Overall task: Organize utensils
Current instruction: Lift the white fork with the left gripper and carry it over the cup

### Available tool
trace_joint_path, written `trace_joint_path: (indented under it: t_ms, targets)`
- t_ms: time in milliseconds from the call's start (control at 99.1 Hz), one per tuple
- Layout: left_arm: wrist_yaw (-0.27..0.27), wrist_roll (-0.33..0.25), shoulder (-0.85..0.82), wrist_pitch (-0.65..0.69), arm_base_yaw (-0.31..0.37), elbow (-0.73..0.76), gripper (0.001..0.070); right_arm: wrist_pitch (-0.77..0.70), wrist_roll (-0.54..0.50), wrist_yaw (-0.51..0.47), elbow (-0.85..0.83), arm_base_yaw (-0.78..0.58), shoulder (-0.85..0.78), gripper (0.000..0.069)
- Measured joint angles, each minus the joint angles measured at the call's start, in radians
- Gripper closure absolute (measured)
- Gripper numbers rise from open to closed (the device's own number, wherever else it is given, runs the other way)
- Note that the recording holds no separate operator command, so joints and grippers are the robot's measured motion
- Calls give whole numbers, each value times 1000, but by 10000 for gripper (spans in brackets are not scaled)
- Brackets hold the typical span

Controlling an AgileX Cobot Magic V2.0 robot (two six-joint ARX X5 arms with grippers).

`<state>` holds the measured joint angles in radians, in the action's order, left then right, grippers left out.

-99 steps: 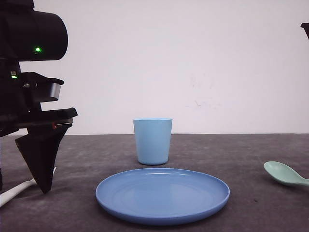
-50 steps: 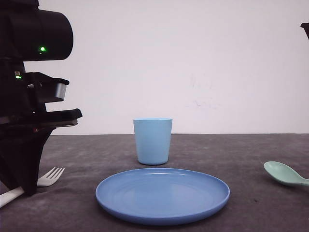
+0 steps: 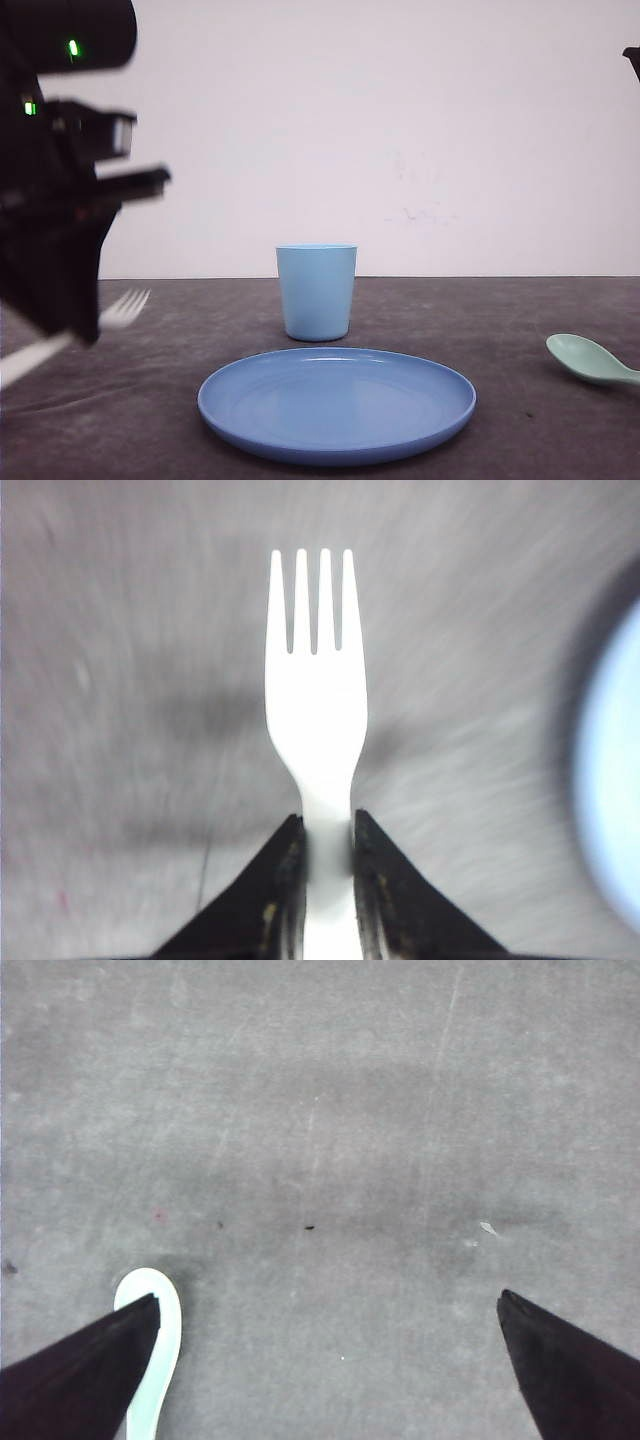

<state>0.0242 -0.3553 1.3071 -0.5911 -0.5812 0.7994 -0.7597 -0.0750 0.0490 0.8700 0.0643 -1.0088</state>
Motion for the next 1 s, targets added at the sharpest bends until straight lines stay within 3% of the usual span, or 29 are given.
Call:
trace_joint_path:
  t_ms: [252, 444, 686, 878, 999]
  targets:
    - [0, 34, -163, 208, 0, 0, 666, 0, 0, 0, 0, 0, 0, 11]
    - [-2, 114, -203, 475, -5, 0, 666, 0, 0, 0, 0, 0, 0, 11]
    - [-3, 179, -143, 812, -6, 0, 666, 0, 0, 0, 0, 0, 0, 11]
    - [-5, 184, -21, 1044, -6, 0, 666, 0, 0, 0, 0, 0, 0, 11]
    - [-37, 187, 75, 1170, -6, 0, 666, 0, 0, 0, 0, 0, 0, 11]
